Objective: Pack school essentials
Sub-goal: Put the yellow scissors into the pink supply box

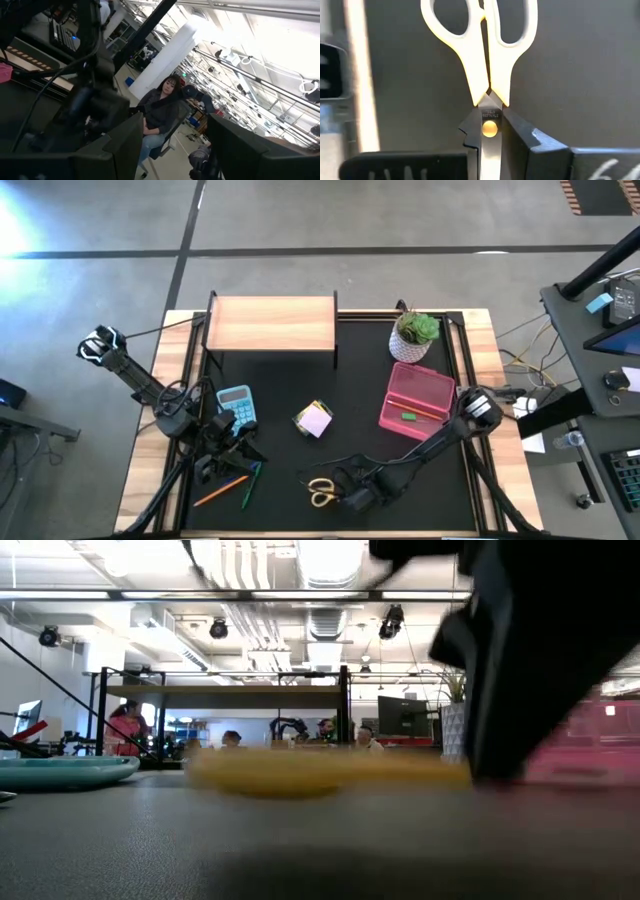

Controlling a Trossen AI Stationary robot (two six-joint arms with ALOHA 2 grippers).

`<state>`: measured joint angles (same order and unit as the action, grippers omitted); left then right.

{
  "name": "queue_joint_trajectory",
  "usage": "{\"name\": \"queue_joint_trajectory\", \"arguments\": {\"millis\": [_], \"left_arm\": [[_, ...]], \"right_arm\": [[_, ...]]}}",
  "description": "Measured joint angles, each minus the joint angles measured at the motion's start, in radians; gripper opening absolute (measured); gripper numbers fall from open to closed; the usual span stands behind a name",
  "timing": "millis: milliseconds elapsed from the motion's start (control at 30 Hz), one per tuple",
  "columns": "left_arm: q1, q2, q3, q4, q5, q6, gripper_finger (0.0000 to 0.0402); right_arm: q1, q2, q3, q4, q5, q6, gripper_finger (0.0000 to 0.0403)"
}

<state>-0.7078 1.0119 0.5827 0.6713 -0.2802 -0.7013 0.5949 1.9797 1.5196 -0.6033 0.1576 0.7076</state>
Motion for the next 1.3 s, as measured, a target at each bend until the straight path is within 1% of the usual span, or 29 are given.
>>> {"name": "queue_joint_trajectory", "arguments": {"millis": [100,233,300,433,600,800,867,967,1133,1300], "left_arm": [[0.000,0.000,0.000,0.000,0.000,0.000,0.0205],[0.001,0.000,0.000,0.000,0.000,0.000,0.0205],[0.001,0.000,0.001,0.001,0.000,0.000,0.0205],[0.001,0.000,0.004,0.002,-0.001,0.000,0.0205],[0.001,-0.001,0.004,0.001,-0.027,0.000,0.0205],[0.001,-0.001,0.005,0.001,-0.068,0.001,0.0205],[0.001,-0.001,0.006,0.002,-0.073,0.001,0.0205],[0.002,-0.001,0.006,0.002,-0.096,0.006,0.0205],[0.004,-0.001,0.004,0.001,-0.131,0.010,0.0205],[0.019,-0.001,0.005,0.001,-0.143,0.010,0.0205]], "right_arm": [[-0.004,-0.033,0.001,-0.006,0.020,-0.003,0.0039],[-0.014,-0.082,0.001,-0.065,0.047,-0.012,0.0039],[-0.023,-0.111,0.003,-0.122,0.050,-0.013,0.0040],[-0.054,-0.168,0.003,-0.294,0.052,-0.013,0.0048],[-0.089,-0.264,0.003,-0.478,0.062,-0.011,0.0055],[-0.119,-0.394,-0.003,-0.658,0.151,0.001,0.0054],[-0.129,-0.439,-0.016,-0.691,0.178,0.017,0.0054],[-0.143,-0.501,-0.067,-0.696,0.187,0.036,0.0054],[-0.162,-0.600,-0.201,-0.698,0.185,0.072,0.0054],[-0.166,-0.711,-0.352,-0.697,0.174,0.170,0.0054]]}}
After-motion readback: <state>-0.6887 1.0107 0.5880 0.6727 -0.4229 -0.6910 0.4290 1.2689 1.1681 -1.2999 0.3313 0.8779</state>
